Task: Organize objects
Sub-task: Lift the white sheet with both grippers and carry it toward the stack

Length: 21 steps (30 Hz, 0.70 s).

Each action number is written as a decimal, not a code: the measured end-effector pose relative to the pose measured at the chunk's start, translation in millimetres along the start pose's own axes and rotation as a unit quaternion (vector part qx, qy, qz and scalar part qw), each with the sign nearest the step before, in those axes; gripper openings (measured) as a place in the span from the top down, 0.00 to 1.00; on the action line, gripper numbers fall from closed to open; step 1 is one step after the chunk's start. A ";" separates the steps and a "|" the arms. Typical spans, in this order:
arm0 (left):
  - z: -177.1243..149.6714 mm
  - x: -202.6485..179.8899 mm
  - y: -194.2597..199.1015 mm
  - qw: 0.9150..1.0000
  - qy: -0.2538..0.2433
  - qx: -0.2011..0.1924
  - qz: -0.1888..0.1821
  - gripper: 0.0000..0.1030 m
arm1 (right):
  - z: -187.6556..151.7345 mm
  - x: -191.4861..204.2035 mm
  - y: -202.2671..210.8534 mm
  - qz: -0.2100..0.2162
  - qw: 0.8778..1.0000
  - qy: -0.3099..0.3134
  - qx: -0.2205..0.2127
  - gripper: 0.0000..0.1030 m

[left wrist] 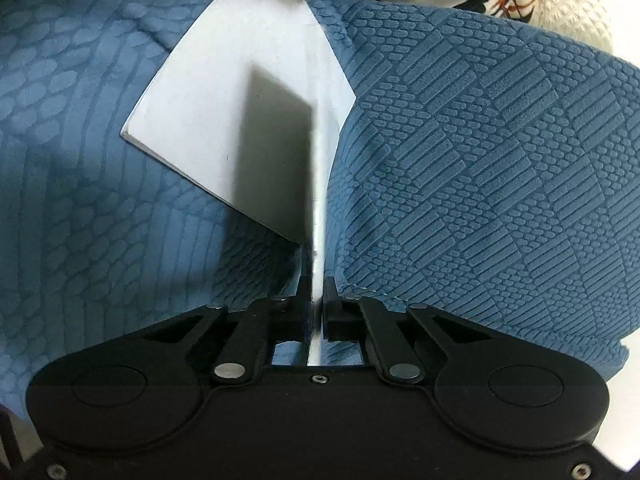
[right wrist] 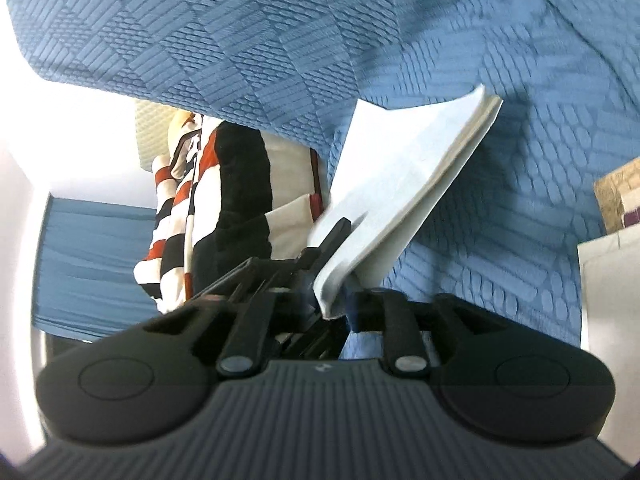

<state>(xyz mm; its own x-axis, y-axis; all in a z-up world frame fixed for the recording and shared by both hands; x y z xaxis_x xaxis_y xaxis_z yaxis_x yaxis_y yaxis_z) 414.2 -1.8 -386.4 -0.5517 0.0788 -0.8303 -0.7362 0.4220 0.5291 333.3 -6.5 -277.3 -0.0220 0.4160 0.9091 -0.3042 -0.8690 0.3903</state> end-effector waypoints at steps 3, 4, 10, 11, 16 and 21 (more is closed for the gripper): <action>0.8 -0.8 3.7 1.000 -0.003 0.002 -0.003 0.97 | 5.8 -3.1 0.5 0.001 1.000 -0.010 -0.010 0.21; 0.8 -0.6 5.1 1.000 0.002 0.005 -0.007 0.97 | 8.9 -4.0 -1.1 0.005 1.000 -0.012 -0.010 0.22; 1.0 -1.2 15.4 1.000 0.002 0.010 -0.021 0.97 | 28.2 -19.0 -15.4 -0.005 0.999 -0.035 -0.024 0.22; -0.8 -1.2 15.9 1.000 0.001 0.013 -0.024 0.97 | 30.9 -20.3 -17.8 -0.007 0.999 -0.034 -0.025 0.22; -10.4 0.1 21.1 0.999 -0.004 0.029 -0.032 0.97 | 43.3 -25.4 -30.0 -0.018 0.999 -0.009 -0.033 0.24; -8.2 -0.5 22.3 0.999 -0.003 0.030 -0.031 0.97 | 51.5 -38.9 -23.9 -0.037 0.998 -0.022 -0.054 0.56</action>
Point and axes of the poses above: each gripper's, at about its wrist camera, not at the fingertips, and y roughly against the way its jaws point, x to its left, z to its top, the point moved 6 cm from there along -y, roughly the way its jaws point, and after that the axes turned 11 degrees about -x, right-handed, at the moved point
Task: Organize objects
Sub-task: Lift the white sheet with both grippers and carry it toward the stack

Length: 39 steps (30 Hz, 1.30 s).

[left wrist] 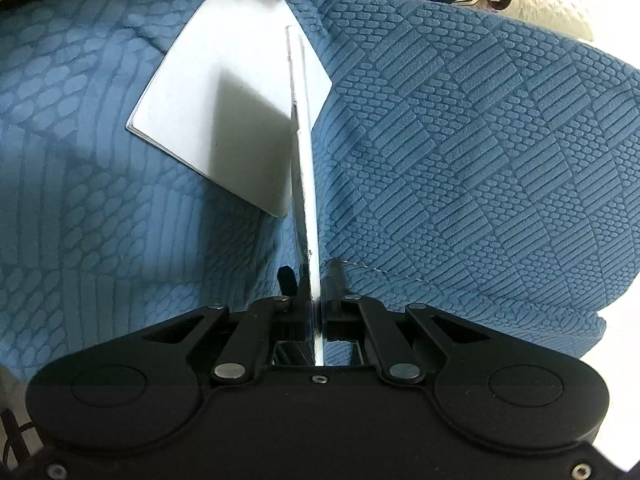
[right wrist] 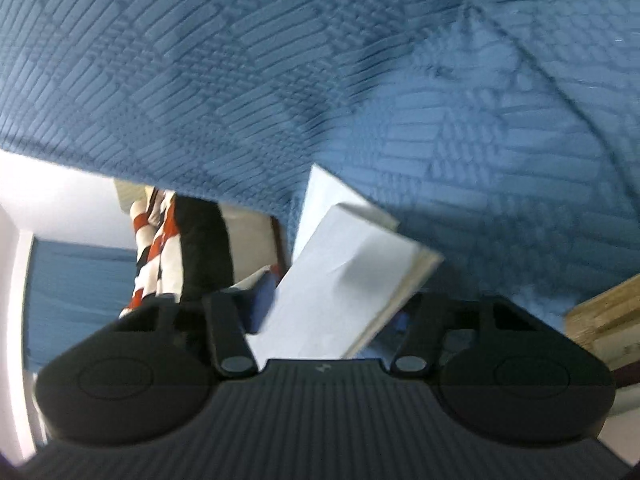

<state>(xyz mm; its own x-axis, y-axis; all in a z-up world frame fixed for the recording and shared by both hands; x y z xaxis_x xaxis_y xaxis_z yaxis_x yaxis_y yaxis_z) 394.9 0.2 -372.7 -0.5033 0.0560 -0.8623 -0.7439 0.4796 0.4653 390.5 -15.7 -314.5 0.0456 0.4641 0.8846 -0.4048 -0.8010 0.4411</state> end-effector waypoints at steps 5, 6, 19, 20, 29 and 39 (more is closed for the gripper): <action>-2.0 -3.7 4.7 1.000 -0.009 0.007 -0.007 0.95 | 6.6 -7.1 7.3 -0.011 1.000 0.005 -0.003 0.81; -2.3 -4.2 5.7 1.000 -0.010 0.007 -0.008 0.95 | 7.2 -5.1 11.0 -0.008 1.000 0.006 -0.006 0.83; -29.3 -41.0 18.4 0.991 -0.104 0.085 -0.028 0.92 | 8.3 26.4 77.6 0.024 0.998 0.032 -0.043 0.88; -34.8 -42.0 19.9 0.990 -0.107 0.091 -0.027 0.92 | 8.7 28.6 83.4 0.025 0.998 0.033 -0.047 0.88; -80.4 -79.3 27.9 0.980 -0.146 0.125 -0.051 0.92 | 18.8 57.0 157.5 0.041 0.994 0.056 -0.082 0.89; -143.6 -119.5 47.0 0.964 -0.193 0.168 -0.077 0.92 | 25.1 89.6 255.6 0.063 0.986 0.080 -0.129 0.89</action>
Point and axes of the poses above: each gripper's, at about its wrist camera, not at the fingertips, and y roughly against the way its jaws point, x to its left, z to its top, the point moved 6 cm from there along -y, roughly the way its jaws point, and after that the axes turned 11 degrees about -x, right-handed, at the moved point
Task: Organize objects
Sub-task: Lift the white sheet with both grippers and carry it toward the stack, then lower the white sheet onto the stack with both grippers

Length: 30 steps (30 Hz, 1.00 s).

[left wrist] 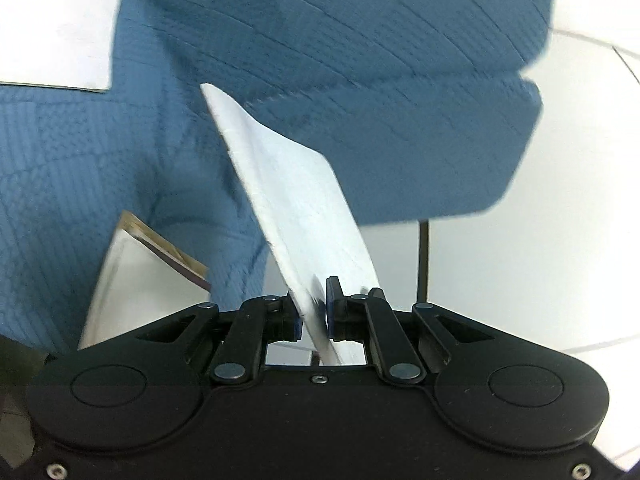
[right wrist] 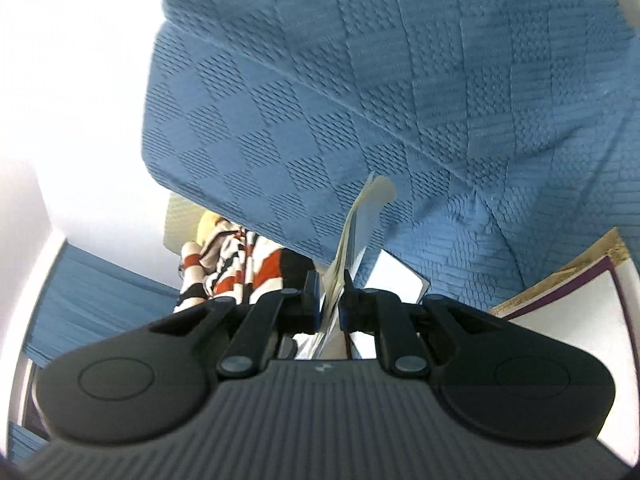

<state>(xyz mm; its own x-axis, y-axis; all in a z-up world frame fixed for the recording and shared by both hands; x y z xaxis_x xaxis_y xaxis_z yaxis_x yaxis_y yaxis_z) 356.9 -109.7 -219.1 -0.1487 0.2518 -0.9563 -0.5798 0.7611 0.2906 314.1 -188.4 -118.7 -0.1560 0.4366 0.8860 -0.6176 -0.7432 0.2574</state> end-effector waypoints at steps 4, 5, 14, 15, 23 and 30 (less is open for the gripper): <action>-21.4 -16.8 -15.0 1.000 -0.027 0.012 0.000 0.92 | -1.6 4.3 28.5 0.004 1.000 0.011 -0.008 0.88; -27.7 -18.9 -17.6 0.999 -0.034 0.016 0.001 0.91 | -2.9 3.9 34.3 0.005 1.000 0.014 -0.009 0.88; -76.2 -8.1 -34.6 0.995 -0.076 0.056 0.014 0.91 | -17.8 -25.2 69.5 -0.003 1.000 0.009 -0.017 0.88; -80.0 -4.0 -36.2 0.995 -0.079 0.059 0.016 0.91 | -19.4 -30.3 70.9 -0.006 1.000 0.006 -0.016 0.88; -101.3 37.1 -57.1 0.991 -0.098 0.078 0.044 0.91 | -38.1 -74.8 79.4 -0.041 0.999 0.012 -0.012 0.88; -112.1 81.2 -72.8 0.988 -0.101 0.092 0.076 0.89 | -55.6 -119.4 77.3 -0.103 0.995 0.021 0.004 0.88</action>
Point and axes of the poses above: each gripper's, at about its wrist camera, not at the fingertips, and y roughly against the way its jaws point, x to its left, z to its top, the point moved 6 cm from there along -y, roughly the way its jaws point, and after that the axes turned 11 degrees about -x, right-handed, at the moved point
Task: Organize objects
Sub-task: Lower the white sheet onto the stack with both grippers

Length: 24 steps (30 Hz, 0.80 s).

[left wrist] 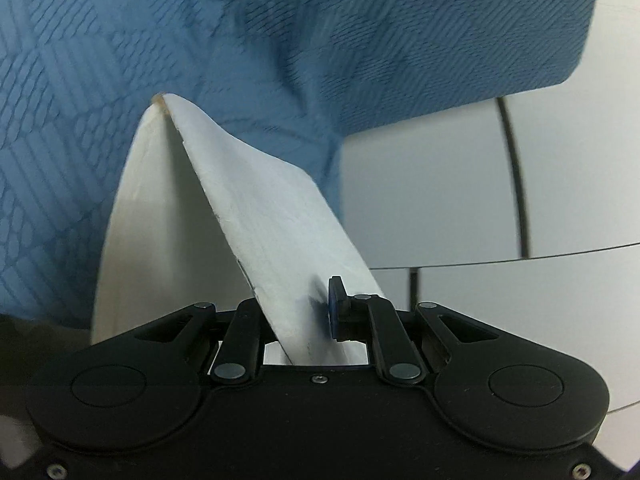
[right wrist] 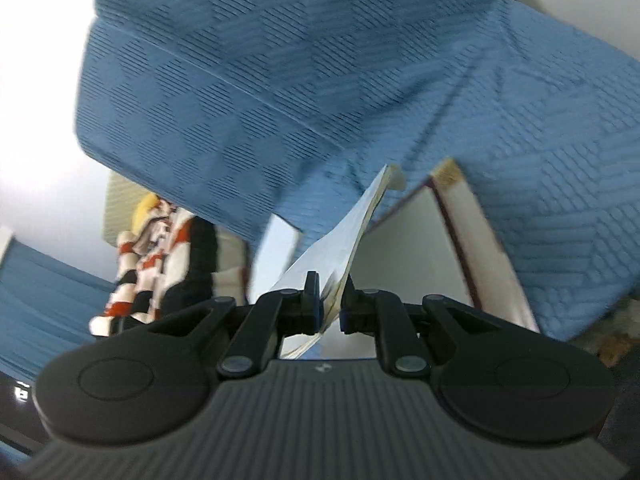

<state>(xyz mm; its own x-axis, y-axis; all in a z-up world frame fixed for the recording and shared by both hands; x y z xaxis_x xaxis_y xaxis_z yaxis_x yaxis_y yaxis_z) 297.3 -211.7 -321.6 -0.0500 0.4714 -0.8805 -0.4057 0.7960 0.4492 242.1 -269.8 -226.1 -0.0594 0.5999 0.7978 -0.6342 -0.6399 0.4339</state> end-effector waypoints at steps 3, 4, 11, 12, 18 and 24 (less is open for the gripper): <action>-7.8 8.3 -4.6 1.000 -0.010 0.008 0.017 0.89 | -9.0 -10.4 -1.6 -0.017 1.000 0.013 0.006 0.88; -8.7 9.6 -7.0 1.000 -0.014 0.009 0.021 0.88 | -11.8 -12.5 -1.8 -0.020 1.000 0.019 0.008 0.88; -19.2 18.8 -9.0 0.996 -0.045 0.012 0.079 0.88 | -26.9 -22.4 -8.3 -0.059 0.996 0.067 0.028 0.88; -21.1 19.3 -10.3 0.996 -0.044 0.013 0.083 0.88 | -29.8 -25.7 -10.8 -0.071 0.994 0.070 0.037 0.88; -31.3 21.8 -9.8 0.992 -0.069 0.015 0.108 0.89 | -40.5 -42.1 -15.6 -0.101 0.991 0.068 0.057 0.89; -32.7 8.9 -10.1 0.987 -0.096 0.009 0.128 0.65 | -39.0 -34.0 -11.0 -0.117 0.987 0.092 0.068 0.78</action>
<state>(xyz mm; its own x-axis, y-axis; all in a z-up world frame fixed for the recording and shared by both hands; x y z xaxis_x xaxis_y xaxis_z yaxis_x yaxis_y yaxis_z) 271.1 -228.0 -339.0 0.0252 0.7201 -0.6935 -0.3859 0.6469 0.6577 221.1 -264.5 -274.3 -0.0697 0.8079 0.5851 -0.5393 -0.5240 0.6592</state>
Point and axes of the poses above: each gripper's, at about its wrist camera, not at the fingertips, and y roughly against the way its jaws point, x to its left, z to its top, the point moved 6 cm from there along -y, roughly the way its jaws point, and after that the axes turned 11 degrees about -x, right-handed, at the moved point
